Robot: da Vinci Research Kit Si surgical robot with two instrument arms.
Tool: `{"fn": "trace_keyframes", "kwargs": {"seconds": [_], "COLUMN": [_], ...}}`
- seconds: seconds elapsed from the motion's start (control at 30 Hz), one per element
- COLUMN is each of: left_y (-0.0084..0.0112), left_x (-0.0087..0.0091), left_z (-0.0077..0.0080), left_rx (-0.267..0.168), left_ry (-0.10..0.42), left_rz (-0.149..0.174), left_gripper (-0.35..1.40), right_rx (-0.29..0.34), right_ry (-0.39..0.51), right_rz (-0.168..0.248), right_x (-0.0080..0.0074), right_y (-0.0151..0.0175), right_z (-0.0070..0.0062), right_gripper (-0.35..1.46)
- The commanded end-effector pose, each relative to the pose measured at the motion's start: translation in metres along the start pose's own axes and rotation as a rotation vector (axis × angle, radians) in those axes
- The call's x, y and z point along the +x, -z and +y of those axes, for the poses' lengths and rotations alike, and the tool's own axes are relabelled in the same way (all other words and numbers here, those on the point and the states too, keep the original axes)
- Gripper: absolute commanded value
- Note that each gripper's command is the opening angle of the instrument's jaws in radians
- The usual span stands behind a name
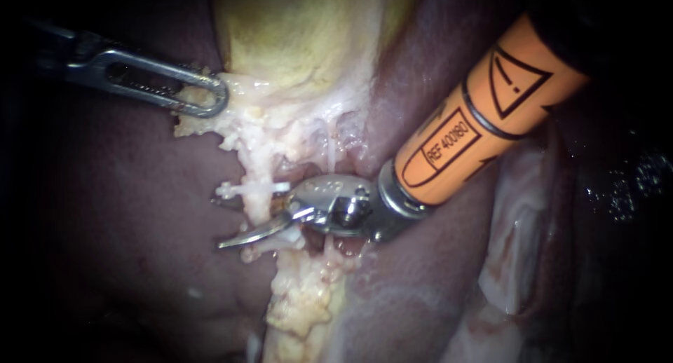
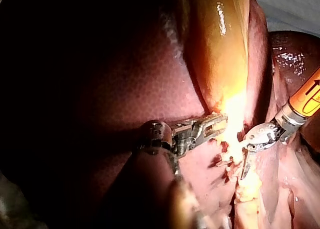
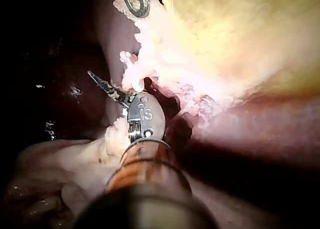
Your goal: Go to the cutting position left tube
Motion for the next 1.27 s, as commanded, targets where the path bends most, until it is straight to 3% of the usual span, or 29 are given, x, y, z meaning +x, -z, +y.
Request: {"fn": "trace_keyframes", "kwargs": {"seconds": [0.03, 0.33, 0.57, 0.8, 0.9, 1.27], "left_y": [0.0, -0.0001, -0.0002, -0.0002, -0.0002, -0.0003], "left_x": [0.0, 0.0, -0.0001, -0.0002, -0.0002, -0.0002], "left_z": [0.0, 0.0, 0.0, -0.0001, -0.0001, -0.0003], "left_rx": [0.001, 0.002, 0.002, 0.002, 0.002, 0.002], "left_ry": [0.0, 0.0, -0.001, -0.001, -0.001, -0.002], "left_rz": [0.0, 0.001, 0.001, 0.001, 0.001, 0.001], "left_gripper": [-0.35, -0.35, -0.35, -0.35, -0.35, -0.35], "right_rx": [-0.012, -0.01, 0.004, 0.023, 0.027, 0.026], "right_ry": [0.001, -0.017, -0.087, -0.119, -0.127, -0.137], "right_rz": [0.006, 0.025, 0.027, 0.048, 0.055, 0.055], "right_x": [0.0001, 0.0006, 0.0023, 0.0055, 0.006, 0.0056], "right_y": [-0.0002, -0.0008, -0.0009, 0.0004, 0.0007, 0.0008], "right_z": [0.0, -0.0004, -0.0026, -0.0052, -0.0054, -0.005], "right_gripper": [1.3, 1.3, 1.33, 1.33, 1.33, 1.35]}}
